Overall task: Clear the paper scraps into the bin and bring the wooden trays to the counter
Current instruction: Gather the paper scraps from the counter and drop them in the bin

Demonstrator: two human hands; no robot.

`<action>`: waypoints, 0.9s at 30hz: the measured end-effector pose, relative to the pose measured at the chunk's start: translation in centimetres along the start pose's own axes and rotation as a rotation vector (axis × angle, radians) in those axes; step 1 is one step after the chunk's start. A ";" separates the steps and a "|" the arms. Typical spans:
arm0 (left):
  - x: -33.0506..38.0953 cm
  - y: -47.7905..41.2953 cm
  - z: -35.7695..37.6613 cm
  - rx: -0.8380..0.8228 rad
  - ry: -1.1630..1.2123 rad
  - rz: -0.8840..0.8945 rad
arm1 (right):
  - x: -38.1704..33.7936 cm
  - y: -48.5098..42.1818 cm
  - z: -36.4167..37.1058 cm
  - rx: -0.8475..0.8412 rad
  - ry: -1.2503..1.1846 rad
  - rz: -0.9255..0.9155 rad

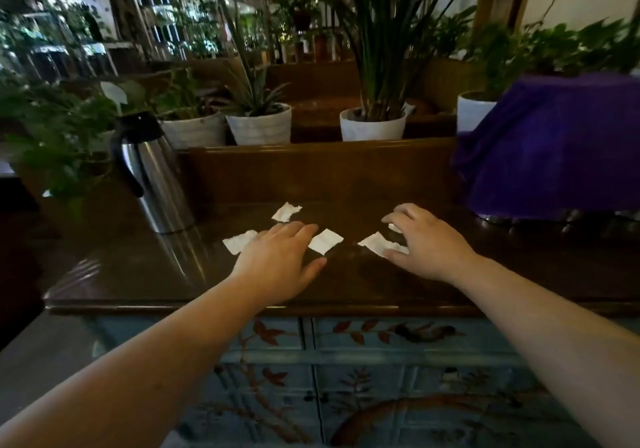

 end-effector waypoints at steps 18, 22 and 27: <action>-4.1 -11.9 9.1 -0.172 0.066 0.106 | 6.1 -6.7 8.7 -0.271 -0.066 0.268; -4.7 -14.3 11.0 -0.308 0.054 0.238 | 6.0 -7.4 9.2 -0.269 -0.120 0.287; -5.2 -15.7 12.7 -0.352 0.045 0.427 | 5.4 -7.8 9.4 -0.206 -0.170 0.320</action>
Point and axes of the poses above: each hand's wrist, its own y-axis away from the middle knuckle, its own z-axis out of the palm, x = y × z, the point moved 6 cm from there along -y, towards the middle knuckle
